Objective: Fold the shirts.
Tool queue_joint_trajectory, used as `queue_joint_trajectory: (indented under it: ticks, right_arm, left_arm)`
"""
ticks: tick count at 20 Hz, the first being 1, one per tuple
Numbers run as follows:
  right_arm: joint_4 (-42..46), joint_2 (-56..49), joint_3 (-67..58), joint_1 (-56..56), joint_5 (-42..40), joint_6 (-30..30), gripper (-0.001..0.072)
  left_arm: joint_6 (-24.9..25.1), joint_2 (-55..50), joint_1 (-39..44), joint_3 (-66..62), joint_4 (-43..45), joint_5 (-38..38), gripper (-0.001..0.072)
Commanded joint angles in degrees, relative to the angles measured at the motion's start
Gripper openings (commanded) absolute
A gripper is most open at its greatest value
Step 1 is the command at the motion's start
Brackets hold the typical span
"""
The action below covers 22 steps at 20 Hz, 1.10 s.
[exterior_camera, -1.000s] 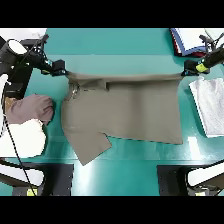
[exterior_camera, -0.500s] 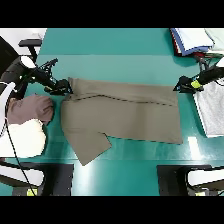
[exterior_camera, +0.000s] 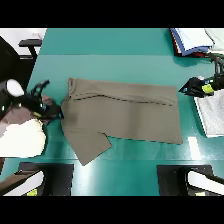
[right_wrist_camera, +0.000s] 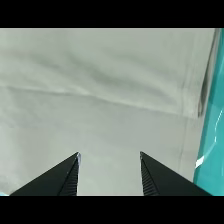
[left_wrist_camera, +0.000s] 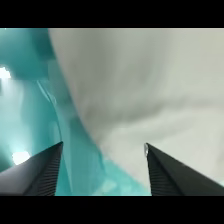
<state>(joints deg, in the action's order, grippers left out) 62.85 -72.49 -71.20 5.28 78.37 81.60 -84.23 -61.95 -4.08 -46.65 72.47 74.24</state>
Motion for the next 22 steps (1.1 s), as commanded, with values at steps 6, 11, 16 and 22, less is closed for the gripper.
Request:
queue_joint_trajectory:
  ticks: [6,11,16,22]
  right_arm:
    - [-0.4,5.9,4.5,0.0,-1.4,-0.2,0.0431]
    - [-0.4,5.9,4.5,0.0,-1.1,-0.2,0.0431]
    - [0.4,5.9,5.7,3.7,4.7,-1.8,0.043]
    - [11.5,9.9,24.8,18.7,7.7,-1.7,0.0554]
  left_arm:
    - [0.3,8.7,0.0,20.8,-12.3,-7.4,0.0605]
    - [3.7,8.7,0.0,22.9,-20.6,-12.1,0.0565]
    - [5.4,8.7,0.0,21.7,-22.8,-7.3,0.0027]
    - [5.4,8.7,0.0,16.9,-21.4,-4.0,0.0027]
